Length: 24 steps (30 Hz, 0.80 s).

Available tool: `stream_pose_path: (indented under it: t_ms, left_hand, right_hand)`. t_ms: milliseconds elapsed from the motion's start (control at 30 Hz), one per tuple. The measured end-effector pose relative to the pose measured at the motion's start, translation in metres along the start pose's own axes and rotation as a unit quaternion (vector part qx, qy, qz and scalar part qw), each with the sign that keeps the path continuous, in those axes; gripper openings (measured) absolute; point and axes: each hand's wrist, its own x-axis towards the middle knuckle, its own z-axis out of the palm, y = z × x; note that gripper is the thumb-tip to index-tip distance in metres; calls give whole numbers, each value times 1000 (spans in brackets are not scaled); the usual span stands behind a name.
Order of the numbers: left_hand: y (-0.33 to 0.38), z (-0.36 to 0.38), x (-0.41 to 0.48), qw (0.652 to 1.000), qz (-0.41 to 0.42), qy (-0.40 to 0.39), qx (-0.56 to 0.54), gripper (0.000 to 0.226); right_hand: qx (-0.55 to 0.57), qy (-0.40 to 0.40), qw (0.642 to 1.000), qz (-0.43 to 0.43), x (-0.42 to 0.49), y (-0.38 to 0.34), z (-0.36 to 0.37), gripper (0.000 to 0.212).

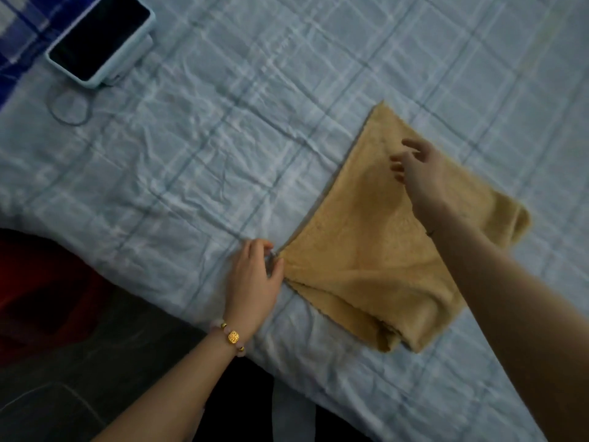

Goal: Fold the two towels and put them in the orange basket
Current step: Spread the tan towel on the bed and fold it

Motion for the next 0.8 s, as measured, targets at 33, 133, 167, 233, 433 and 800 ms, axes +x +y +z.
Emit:
stream_pose_path:
  t_ms: [33, 133, 167, 233, 433, 800]
  left_hand:
    - [0, 1, 1, 1000, -4, -12, 9, 24]
    - [-3, 5, 5, 998, -21, -40, 41, 31]
    - [-3, 6, 7, 998, -33, -44, 34, 32]
    - [-3, 6, 10, 997, -62, -50, -7, 30]
    - [6, 12, 3, 995, -79, -37, -56, 20]
    - [9, 23, -6, 960, -136, 10, -243, 18]
  right_hand:
    - [-6, 3, 1000, -10, -14, 12, -9, 33]
    - [-32, 15, 999, -23, -57, 50, -37, 31]
    - [-45, 24, 999, -18, -71, 62, -46, 31]
    - [-74, 48, 996, -14, -96, 84, -63, 34]
    - [-144, 75, 986, -43, -150, 145, -100, 37]
    - [-266, 71, 947, -164, -207, 206, -87, 80]
